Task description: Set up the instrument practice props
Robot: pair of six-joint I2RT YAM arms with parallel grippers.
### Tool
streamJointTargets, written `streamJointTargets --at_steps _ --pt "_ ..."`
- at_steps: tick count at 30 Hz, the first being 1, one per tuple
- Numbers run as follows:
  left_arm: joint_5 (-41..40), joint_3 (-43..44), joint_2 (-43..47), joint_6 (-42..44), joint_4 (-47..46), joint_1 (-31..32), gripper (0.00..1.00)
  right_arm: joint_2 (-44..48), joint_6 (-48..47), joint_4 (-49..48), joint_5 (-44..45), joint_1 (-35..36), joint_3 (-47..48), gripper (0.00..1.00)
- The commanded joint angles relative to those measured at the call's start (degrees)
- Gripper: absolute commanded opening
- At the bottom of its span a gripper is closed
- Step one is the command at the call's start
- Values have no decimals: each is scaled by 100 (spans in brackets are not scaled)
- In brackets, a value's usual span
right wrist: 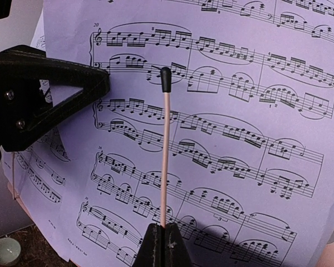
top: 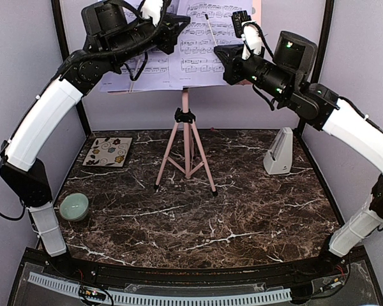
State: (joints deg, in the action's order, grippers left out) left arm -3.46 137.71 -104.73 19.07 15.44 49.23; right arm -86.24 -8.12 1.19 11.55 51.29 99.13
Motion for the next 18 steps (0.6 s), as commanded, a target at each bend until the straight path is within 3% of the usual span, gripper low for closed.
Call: streamJointTargets --at_steps 1,18 --pt "66 245 -38 133 -288 -34 0 129 -5 -336 -188 4 36 0" --pt "154 112 108 93 -519 -37 0 107 -15 -419 -179 5 27 0"
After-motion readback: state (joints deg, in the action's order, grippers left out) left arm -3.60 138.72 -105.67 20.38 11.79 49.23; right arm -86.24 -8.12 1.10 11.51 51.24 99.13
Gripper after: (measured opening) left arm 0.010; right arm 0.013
